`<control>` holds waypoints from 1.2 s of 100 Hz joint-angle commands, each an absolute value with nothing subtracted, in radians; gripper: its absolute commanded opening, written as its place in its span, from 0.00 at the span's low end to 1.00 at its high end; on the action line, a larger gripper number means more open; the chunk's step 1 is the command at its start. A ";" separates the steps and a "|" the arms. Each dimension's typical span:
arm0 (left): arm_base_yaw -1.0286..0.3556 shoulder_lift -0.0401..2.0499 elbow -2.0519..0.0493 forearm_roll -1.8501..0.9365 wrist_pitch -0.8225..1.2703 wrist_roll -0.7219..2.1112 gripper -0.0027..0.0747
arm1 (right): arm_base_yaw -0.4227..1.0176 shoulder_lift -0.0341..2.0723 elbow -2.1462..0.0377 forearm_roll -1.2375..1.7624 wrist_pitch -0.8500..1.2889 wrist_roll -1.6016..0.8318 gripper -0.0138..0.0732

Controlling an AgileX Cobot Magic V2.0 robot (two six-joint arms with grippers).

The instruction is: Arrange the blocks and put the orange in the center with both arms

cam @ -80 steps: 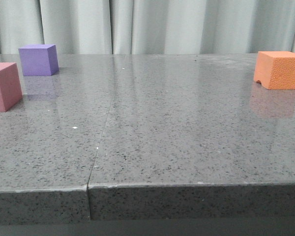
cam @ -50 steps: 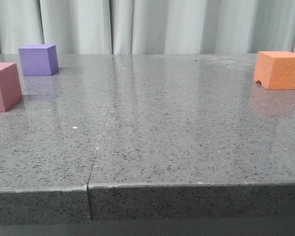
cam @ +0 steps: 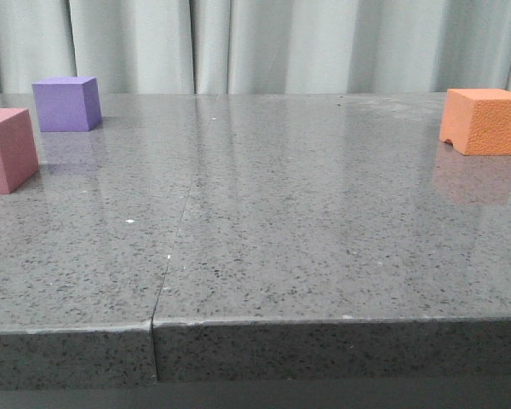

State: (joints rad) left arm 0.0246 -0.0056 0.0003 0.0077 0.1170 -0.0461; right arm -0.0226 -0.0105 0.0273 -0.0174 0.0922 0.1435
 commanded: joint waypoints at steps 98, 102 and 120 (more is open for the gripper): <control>0.025 -0.034 0.041 0.000 0.042 -0.050 0.01 | -0.026 0.453 -0.509 0.048 0.335 0.139 0.08; 0.025 -0.034 0.041 0.000 0.042 -0.050 0.01 | -0.026 0.501 -0.547 0.048 0.360 0.139 0.08; 0.025 -0.034 0.041 0.000 0.042 -0.050 0.01 | -0.026 0.707 -0.709 0.048 0.462 0.139 0.08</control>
State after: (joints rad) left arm 0.0246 -0.0056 0.0003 0.0077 0.1170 -0.0461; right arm -0.0226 0.6184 -0.6073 0.0600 0.4776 0.1435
